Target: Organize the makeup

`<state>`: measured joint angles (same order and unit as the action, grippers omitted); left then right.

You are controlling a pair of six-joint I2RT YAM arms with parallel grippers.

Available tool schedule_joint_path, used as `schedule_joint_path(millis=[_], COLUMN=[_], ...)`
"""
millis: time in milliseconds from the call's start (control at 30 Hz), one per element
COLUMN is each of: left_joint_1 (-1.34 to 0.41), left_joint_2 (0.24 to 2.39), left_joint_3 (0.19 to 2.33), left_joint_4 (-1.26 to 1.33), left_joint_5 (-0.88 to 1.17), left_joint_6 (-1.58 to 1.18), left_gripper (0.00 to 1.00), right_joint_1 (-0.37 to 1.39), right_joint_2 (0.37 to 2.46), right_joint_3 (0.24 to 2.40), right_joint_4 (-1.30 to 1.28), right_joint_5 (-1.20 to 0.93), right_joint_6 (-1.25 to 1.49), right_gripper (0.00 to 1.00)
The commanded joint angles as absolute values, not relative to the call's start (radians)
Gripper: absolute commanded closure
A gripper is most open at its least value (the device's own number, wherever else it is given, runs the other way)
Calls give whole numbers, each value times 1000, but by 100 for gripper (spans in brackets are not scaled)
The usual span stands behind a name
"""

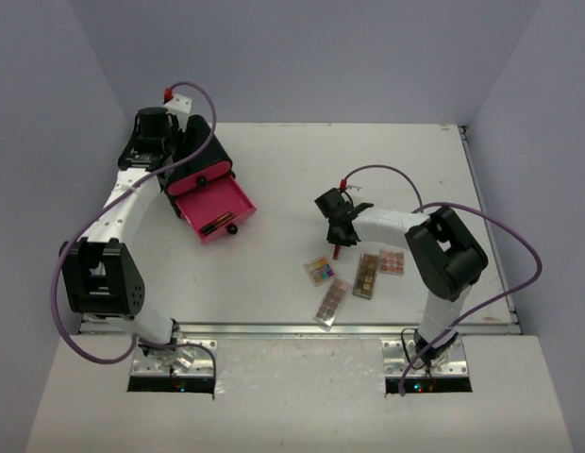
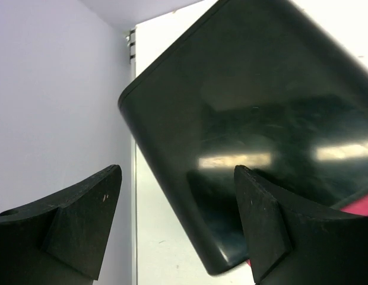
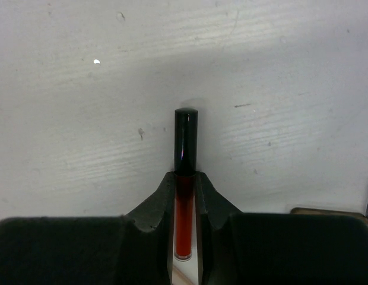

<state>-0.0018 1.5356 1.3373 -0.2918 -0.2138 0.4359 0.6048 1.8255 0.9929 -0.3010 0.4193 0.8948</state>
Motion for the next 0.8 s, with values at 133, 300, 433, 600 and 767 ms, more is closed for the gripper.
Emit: schedule_joint_path(millis=[133, 300, 433, 600, 767], left_joint_1=[67, 102, 105, 105, 108], left_joint_2=[1616, 1651, 1663, 1675, 1667], left_joint_3=[1360, 1359, 1339, 1296, 1268], left_joint_4=[-153, -126, -109, -84, -72], left_joint_5=[-215, -173, -146, -135, -122], left_joint_6=[452, 443, 443, 440, 429], left_gripper=[25, 26, 26, 26, 26], right_joint_1=[604, 609, 660, 847, 913], right_joint_2=[1913, 1856, 1819, 1908, 2131], right_joint_3=[1122, 1160, 1235, 1406, 1762], right_joint_4=[-309, -212, -137, 17, -36], right_joint_5=[362, 287, 273, 323, 314], right_joint_6=[847, 864, 911, 1040, 1114], right_gripper=[100, 100, 100, 100, 100])
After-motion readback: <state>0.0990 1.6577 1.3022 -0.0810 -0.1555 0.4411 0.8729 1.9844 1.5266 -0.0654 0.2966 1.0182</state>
